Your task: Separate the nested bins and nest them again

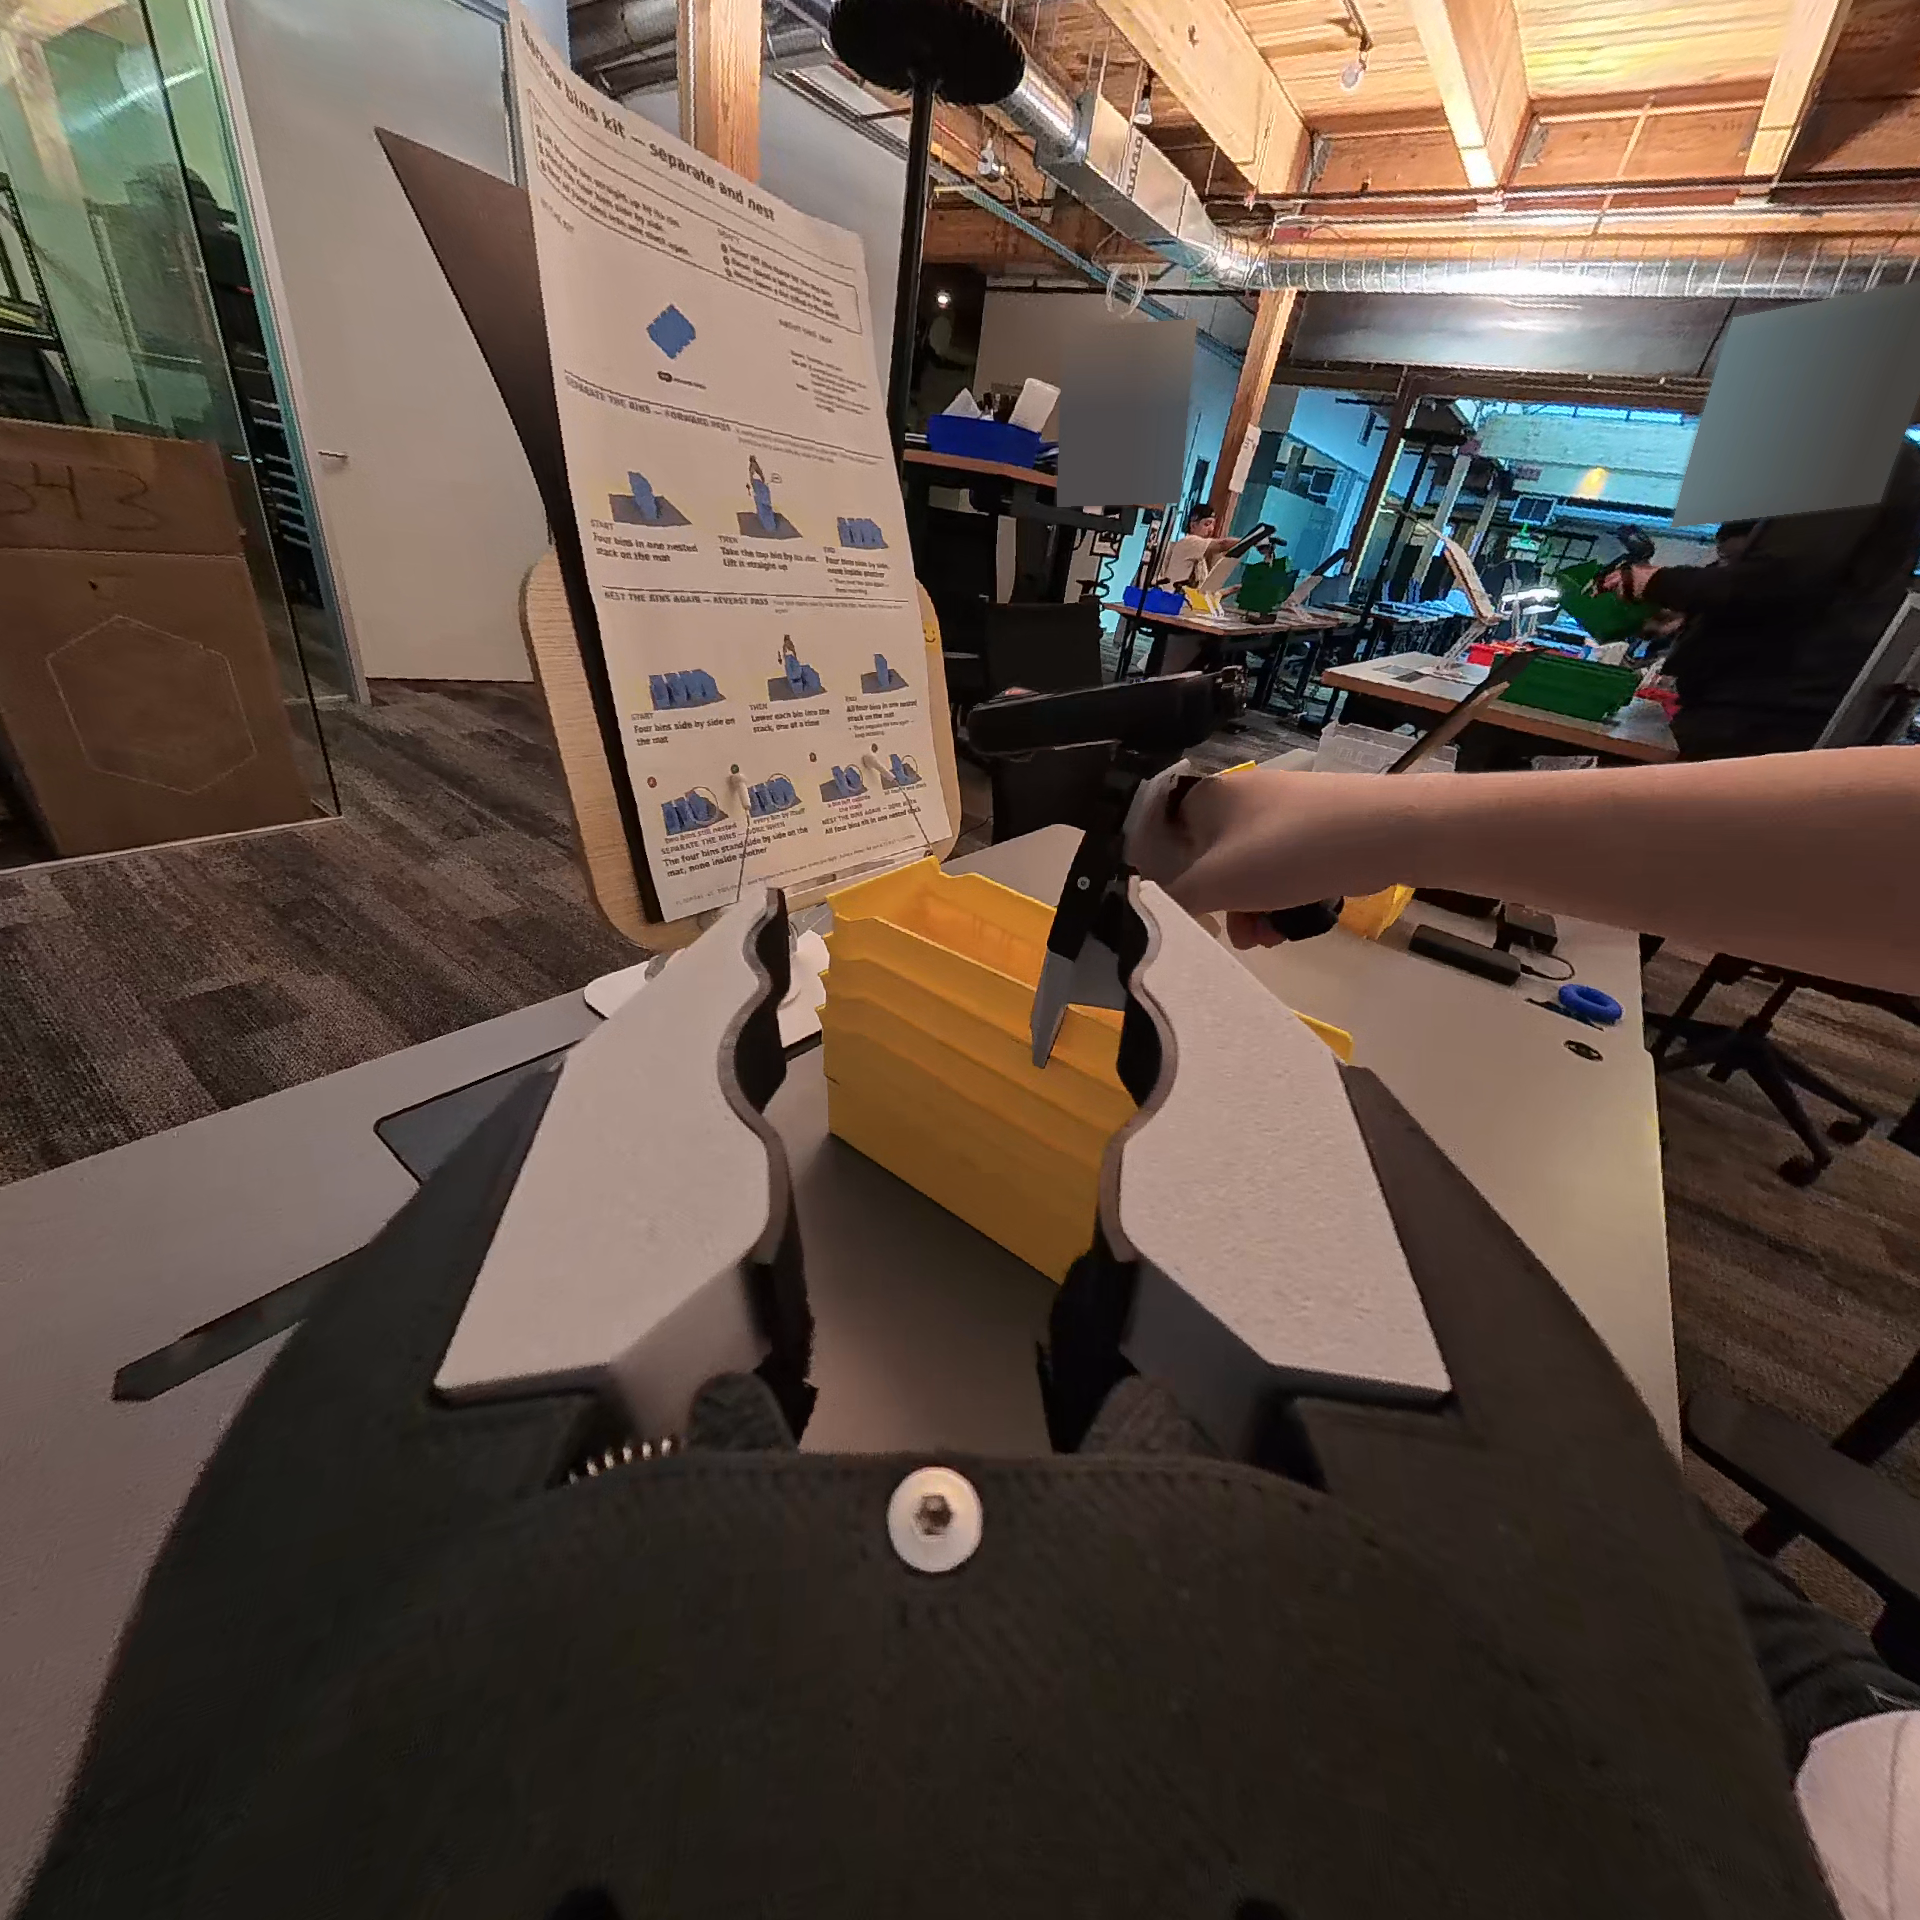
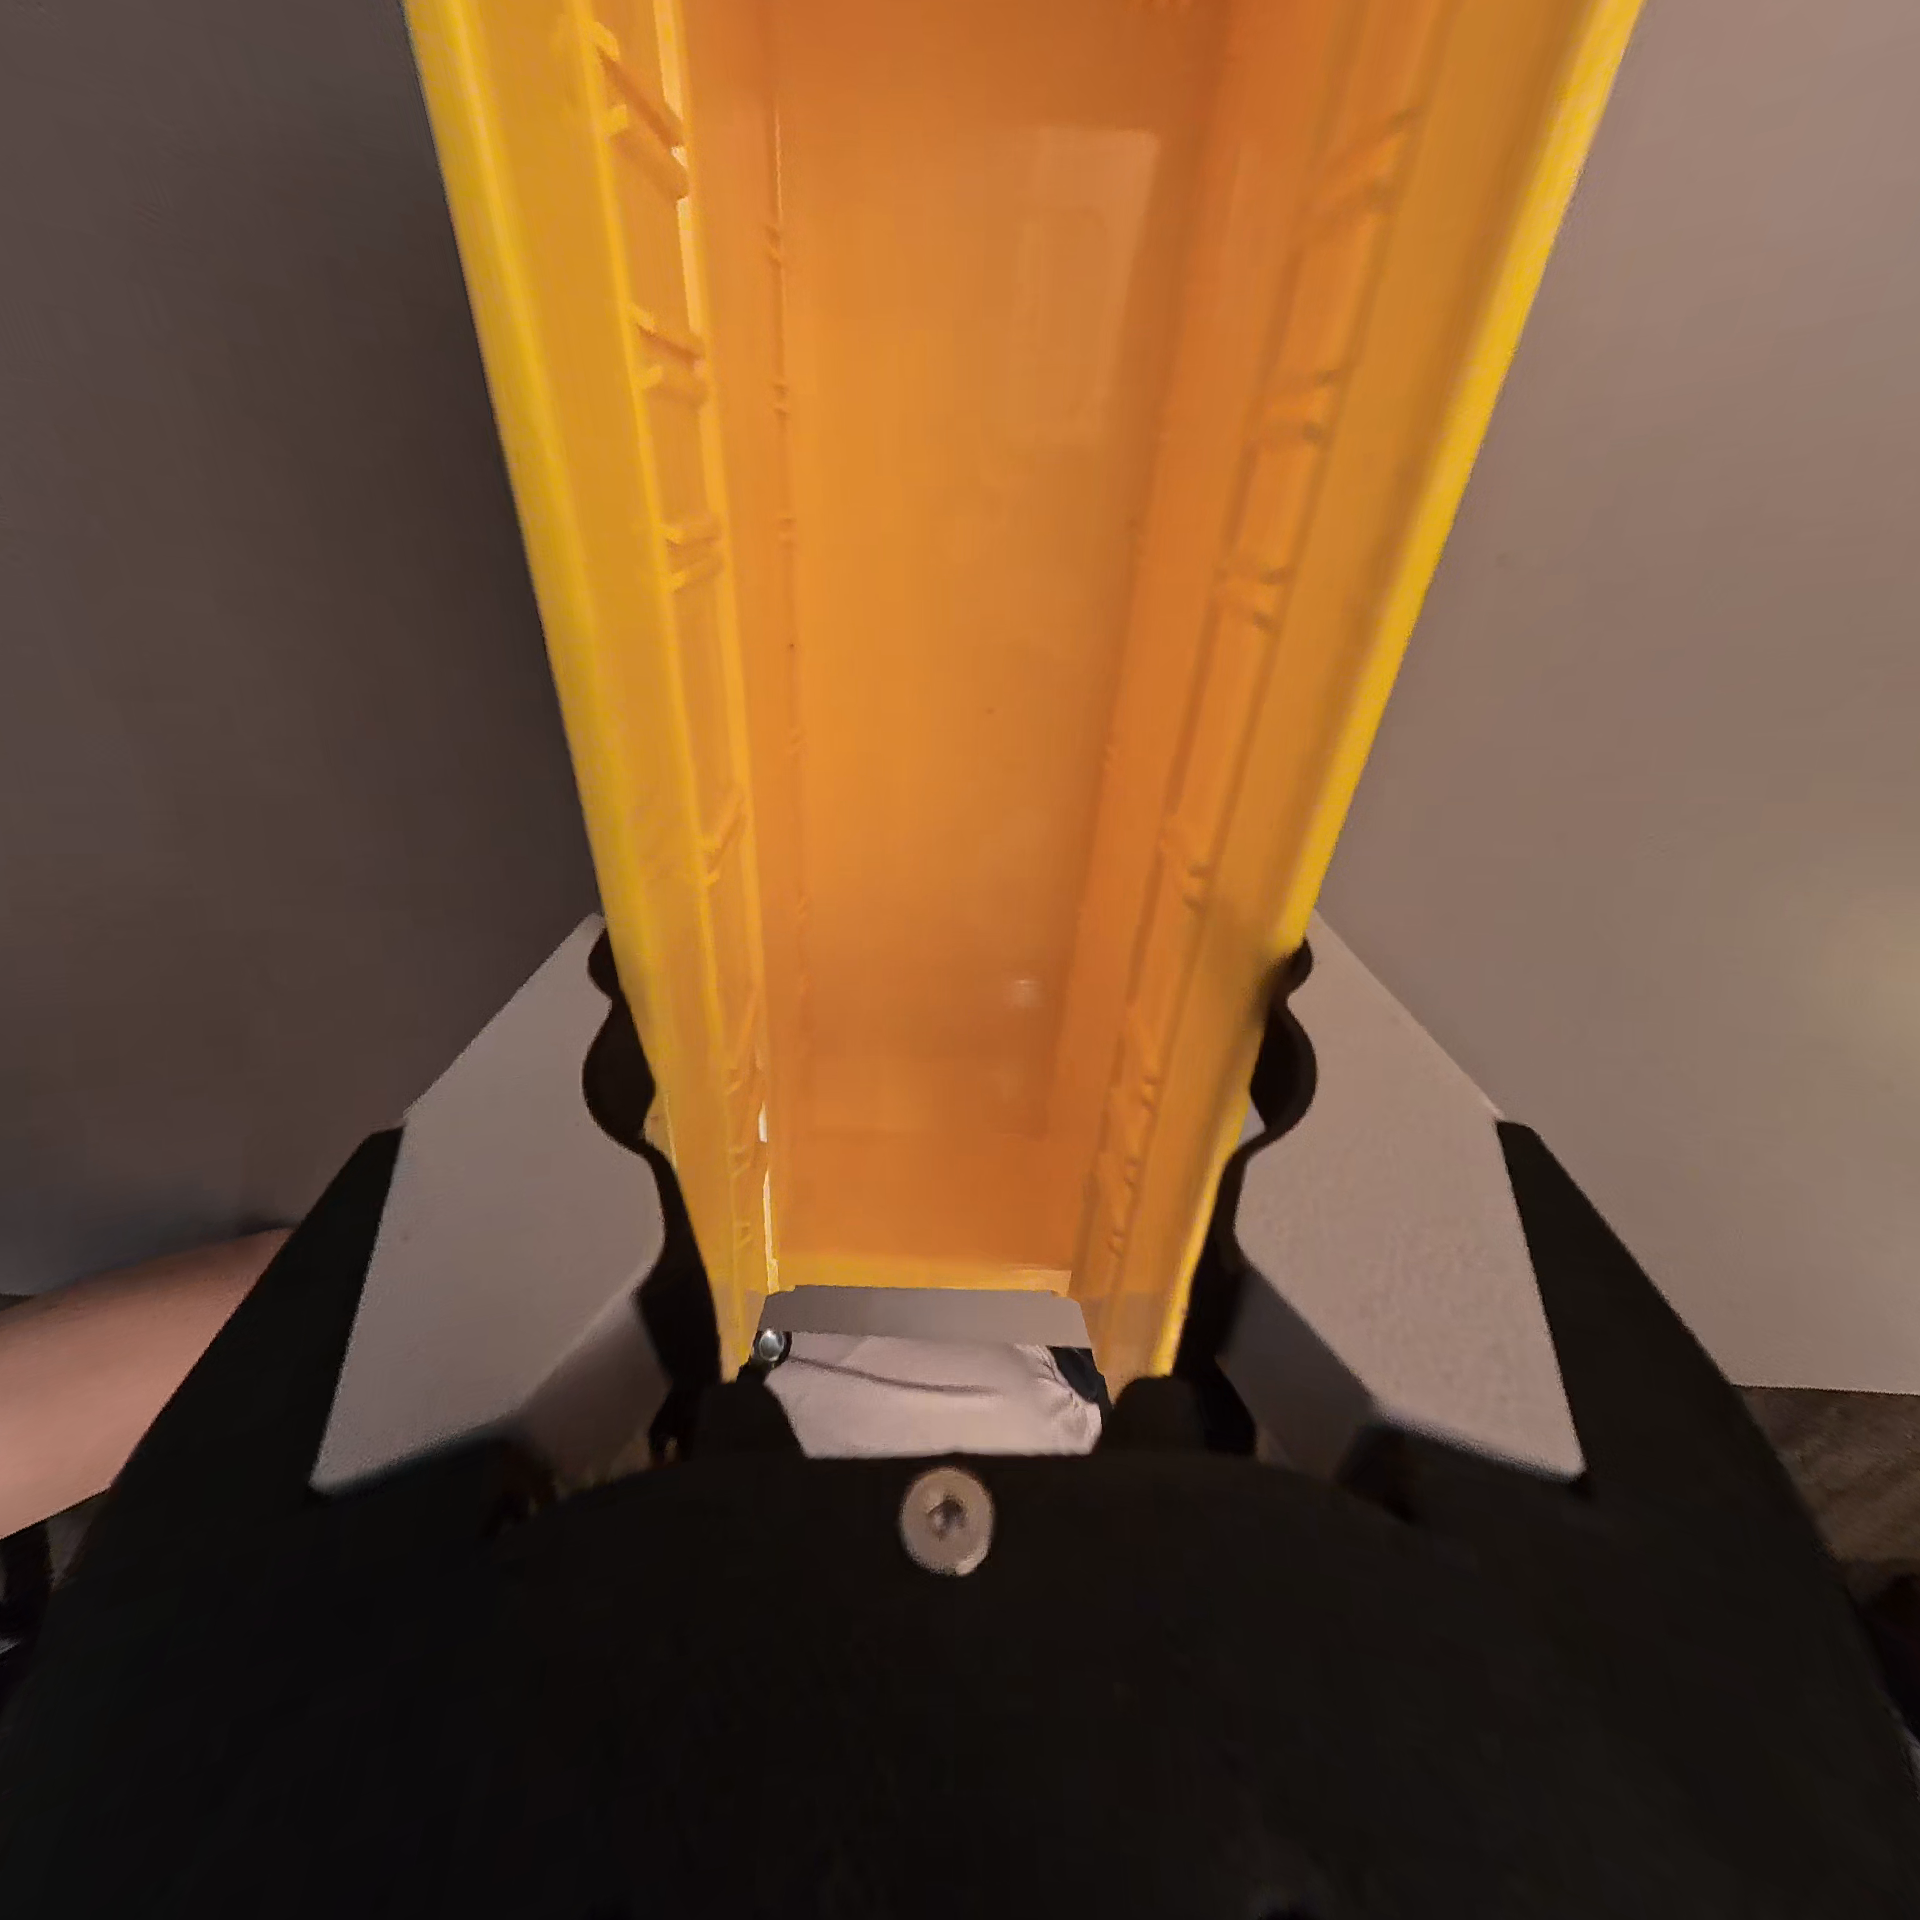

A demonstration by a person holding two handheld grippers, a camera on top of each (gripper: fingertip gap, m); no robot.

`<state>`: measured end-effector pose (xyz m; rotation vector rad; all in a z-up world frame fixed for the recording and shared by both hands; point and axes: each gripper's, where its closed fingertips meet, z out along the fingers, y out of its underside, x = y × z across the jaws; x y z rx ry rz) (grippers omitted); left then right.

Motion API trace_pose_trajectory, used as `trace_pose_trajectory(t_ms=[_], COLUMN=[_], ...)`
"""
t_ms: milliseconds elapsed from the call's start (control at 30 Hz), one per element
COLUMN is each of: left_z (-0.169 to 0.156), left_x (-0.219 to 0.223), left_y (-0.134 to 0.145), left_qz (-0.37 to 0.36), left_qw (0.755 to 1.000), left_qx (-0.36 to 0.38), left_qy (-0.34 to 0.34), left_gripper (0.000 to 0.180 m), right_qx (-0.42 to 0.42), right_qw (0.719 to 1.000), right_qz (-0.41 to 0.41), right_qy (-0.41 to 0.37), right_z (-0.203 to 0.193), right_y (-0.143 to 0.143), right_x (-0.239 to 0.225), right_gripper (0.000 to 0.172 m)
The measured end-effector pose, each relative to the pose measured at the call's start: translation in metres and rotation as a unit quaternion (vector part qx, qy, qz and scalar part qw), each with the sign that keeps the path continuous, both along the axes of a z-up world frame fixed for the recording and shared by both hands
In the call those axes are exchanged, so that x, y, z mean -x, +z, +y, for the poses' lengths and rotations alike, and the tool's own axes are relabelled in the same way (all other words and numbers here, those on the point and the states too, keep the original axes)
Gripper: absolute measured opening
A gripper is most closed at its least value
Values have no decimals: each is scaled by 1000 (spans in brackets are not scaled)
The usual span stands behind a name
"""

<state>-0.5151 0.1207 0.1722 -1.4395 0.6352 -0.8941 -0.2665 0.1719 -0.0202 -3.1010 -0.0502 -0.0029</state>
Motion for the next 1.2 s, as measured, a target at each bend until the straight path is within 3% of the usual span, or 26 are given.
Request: trace_pose_trajectory(t_ms=[200, 433, 567, 700, 933, 1067, 1200], left_z=[9, 11, 8, -6, 18, 24, 27], left_x=[-3, -33, -70, -103, -137, -173, -208], left_y=[-4, -7, -23, -30, -58, -53, -70], left_qz=[-9, -24, 15, -10, 68, 148, 206], left_qw=[1000, 998, 996, 992, 988, 977, 942], left_qx=[27, 62, 79, 104, 136, 153, 264], left_qy=[12, -6, -24, -73, -23, -25, -35], left_gripper=[77, 94, 107, 113, 127, 132, 140], right_qx=[3, -146, -273, -387, -541, -594, -603], right_qw=[999, 974, 930, 874, 768, 752, 734], right_qz=[15, 119, 174, 198, 288, 232, 268], right_qy=[50, 129, 173, 217, 183, 165, 163], right_z=[-5, 0, -6, -25, -46, -51, -64], right_y=[14, 98, 140, 155, 186, 191, 188], right_x=[1, -11, -43, -87, -167, -221, -240], right_gripper=[126, 128, 128, 127, 120, 118, 119])
